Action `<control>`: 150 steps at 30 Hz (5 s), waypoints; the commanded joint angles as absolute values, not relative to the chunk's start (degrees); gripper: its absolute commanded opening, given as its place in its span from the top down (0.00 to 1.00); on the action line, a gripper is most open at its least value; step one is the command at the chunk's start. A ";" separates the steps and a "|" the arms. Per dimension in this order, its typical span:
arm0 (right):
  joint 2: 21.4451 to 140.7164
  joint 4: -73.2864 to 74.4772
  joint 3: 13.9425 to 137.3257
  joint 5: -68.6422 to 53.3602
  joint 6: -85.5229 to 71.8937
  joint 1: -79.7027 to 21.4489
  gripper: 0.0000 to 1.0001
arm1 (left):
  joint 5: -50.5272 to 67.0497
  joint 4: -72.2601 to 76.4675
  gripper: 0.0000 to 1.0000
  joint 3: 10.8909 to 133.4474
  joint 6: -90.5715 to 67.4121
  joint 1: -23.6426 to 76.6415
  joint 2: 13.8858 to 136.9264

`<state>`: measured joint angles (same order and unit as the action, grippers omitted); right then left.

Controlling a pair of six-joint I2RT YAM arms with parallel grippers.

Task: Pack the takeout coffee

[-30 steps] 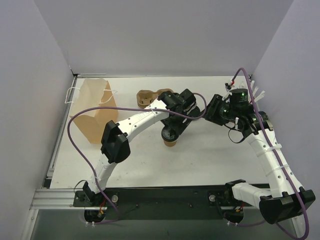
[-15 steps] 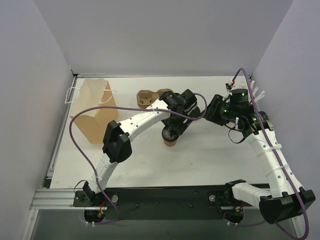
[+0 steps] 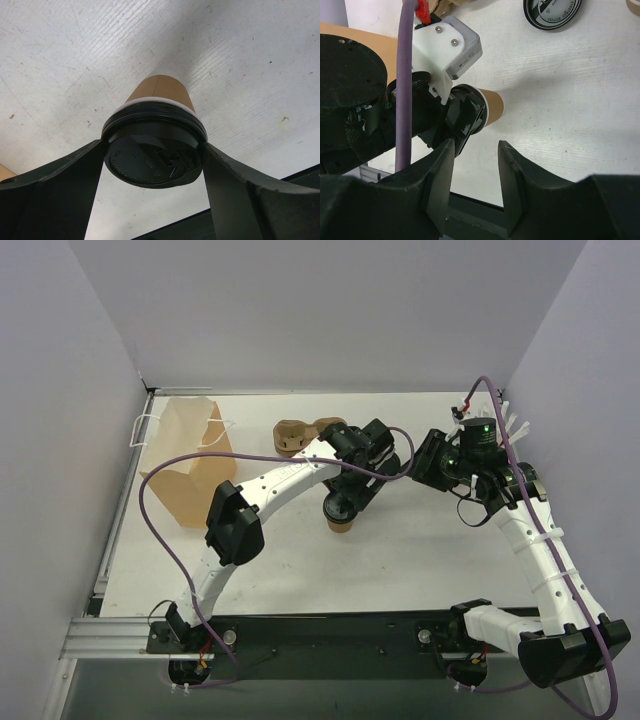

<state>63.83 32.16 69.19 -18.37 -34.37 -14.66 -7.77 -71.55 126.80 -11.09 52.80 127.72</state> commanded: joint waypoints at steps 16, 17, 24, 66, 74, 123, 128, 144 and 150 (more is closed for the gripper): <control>61.79 31.55 68.99 -19.16 -33.49 -14.85 0.64 | -6.51 -71.37 0.11 129.55 -8.97 53.88 128.76; 61.87 31.64 68.91 -19.16 -33.49 -14.85 0.64 | -6.42 -71.37 0.11 129.55 -8.96 53.96 128.76; 61.79 31.64 68.82 -19.16 -33.49 -14.94 0.64 | -6.15 -71.10 0.10 129.46 -8.88 53.88 128.58; 64.77 31.47 67.41 -16.36 -33.66 -20.73 0.64 | -0.80 -54.94 0.24 106.47 -14.67 47.29 106.46; 75.14 28.83 68.20 -8.27 -33.93 -29.62 0.65 | 3.60 -44.22 0.51 94.31 -18.54 44.03 100.72; 91.58 25.93 70.05 -1.41 -35.07 -38.23 0.77 | 7.82 -35.33 0.68 83.06 -23.11 42.71 102.13; 91.76 26.10 69.87 -1.23 -35.16 -38.41 0.77 | 7.56 -35.24 0.74 82.18 -23.29 42.71 102.48; 93.08 26.19 70.49 -0.70 -35.07 -39.20 0.77 | 4.92 -33.66 0.76 77.34 -24.61 42.80 102.13; 93.96 25.75 69.26 -0.26 -35.15 -39.20 0.77 | 4.04 -35.50 0.76 79.89 -24.43 42.80 102.74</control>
<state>91.83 26.26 69.14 -1.43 -34.65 -37.87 5.82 -32.53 79.33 -24.73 42.63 101.08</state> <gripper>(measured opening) 0.229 0.244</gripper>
